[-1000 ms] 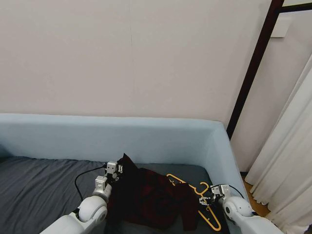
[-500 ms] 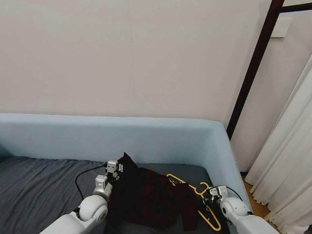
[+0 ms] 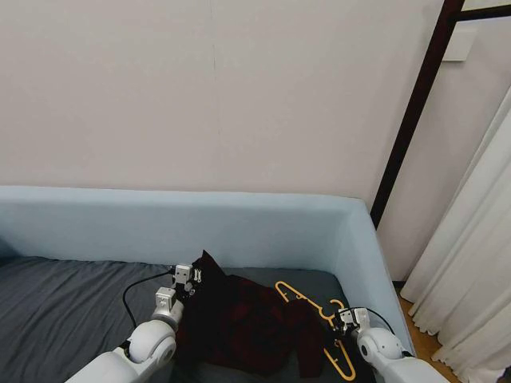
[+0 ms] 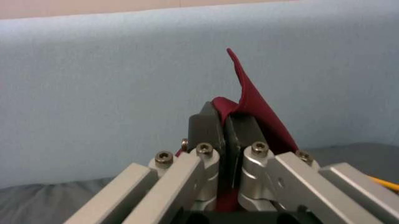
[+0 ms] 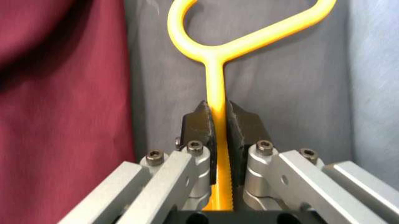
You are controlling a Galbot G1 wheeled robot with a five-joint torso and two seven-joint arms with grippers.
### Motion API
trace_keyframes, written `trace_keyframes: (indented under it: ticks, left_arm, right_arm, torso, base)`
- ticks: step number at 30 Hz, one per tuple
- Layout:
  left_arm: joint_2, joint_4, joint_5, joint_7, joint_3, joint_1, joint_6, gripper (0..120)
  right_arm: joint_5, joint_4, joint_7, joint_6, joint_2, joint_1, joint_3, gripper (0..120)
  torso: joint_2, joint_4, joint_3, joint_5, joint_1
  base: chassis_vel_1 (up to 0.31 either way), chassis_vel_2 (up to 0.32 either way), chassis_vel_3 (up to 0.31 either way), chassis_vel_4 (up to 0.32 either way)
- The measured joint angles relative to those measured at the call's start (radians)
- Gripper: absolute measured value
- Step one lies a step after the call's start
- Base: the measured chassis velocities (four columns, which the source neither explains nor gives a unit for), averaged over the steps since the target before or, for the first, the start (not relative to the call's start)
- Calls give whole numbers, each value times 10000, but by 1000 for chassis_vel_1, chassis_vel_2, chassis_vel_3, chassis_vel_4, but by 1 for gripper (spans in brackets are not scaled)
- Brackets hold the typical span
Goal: Pick up the clothes from the sofa and hang them on the clothes hanger.
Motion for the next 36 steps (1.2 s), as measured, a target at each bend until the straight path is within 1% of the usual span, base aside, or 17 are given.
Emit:
trace_keyframes:
  ticks: [3,4,5,6,7,11,19,22,23,27,28,31,33,36]
  left_arm:
    - [6,-4,0,7,-18,20,0,0]
    - [20,-15,0,9,-50,36,0,0]
    - [56,-34,0,17,-89,50,-1,0]
    - [85,-39,0,32,-118,60,-4,0]
    - [85,-39,0,32,-118,60,-4,0]
    - [180,-125,-40,62,-216,149,-12,0]
    - [315,-347,-94,59,-334,311,18,0]
    - [431,-385,-153,31,-350,344,62,0]
    - [431,-385,-153,31,-350,344,62,0]
    - [502,-484,-286,2,-348,199,166,0]
    - [502,-484,-286,2,-348,199,166,0]
    - [470,-659,-372,-67,-328,159,276,0]
    - [471,-710,-384,-82,-313,167,306,0]
    - [504,-983,-413,-154,-293,242,455,0]
  right_arm:
    - [-147,252,263,143,-132,47,-28,4]
    - [-531,447,468,259,-221,52,-27,4]
    - [-1051,836,831,467,-389,0,-97,4]
    - [-1223,1150,1056,536,-502,-63,-145,4]
    - [-1223,1150,1056,536,-502,-63,-145,4]
    - [-1777,2295,1784,689,-937,-257,-205,4]
    - [-2389,3198,2103,1150,-1392,-368,-200,4]
    - [-2797,4178,2161,1244,-1696,-873,-222,4]
    - [-2797,4178,2161,1244,-1696,-873,-222,4]
    - [-3471,5308,2161,1389,-2001,-1673,-272,4]
    - [-3471,5308,2161,1389,-2001,-1673,-272,4]
    - [-4003,5884,2194,1571,-2138,-2211,-316,4]
    - [-4158,5938,2203,1656,-2156,-2284,-342,4]
    - [-5177,6064,2226,2178,-2195,-2532,-448,4]
  torso:
    - [0,1,0,-2,0]
    - [0,1,0,-4,0]
    - [0,0,0,-5,1]
    - [0,-2,-1,-5,1]
    - [0,-2,-1,-5,1]
    - [0,-2,-1,-5,1]
    - [0,-2,-1,-6,1]
    - [0,-1,-1,-6,1]
    - [0,-1,-1,-6,1]
    - [1,-5,-2,-5,0]
    - [1,-5,-2,-5,0]
    - [1,-3,-2,-7,0]
    - [1,-3,-2,-6,1]
    - [1,-3,-2,-7,0]
  base:
    - [0,0,0,0]
    - [0,0,0,0]
    - [0,0,0,0]
    - [0,0,0,0]
    - [0,0,0,0]
    - [0,0,0,0]
    - [0,0,0,0]
    - [0,0,0,0]
    - [0,0,0,0]
    - [0,0,0,0]
    - [0,0,0,0]
    - [0,0,0,0]
    - [0,0,0,0]
    - [0,0,0,0]
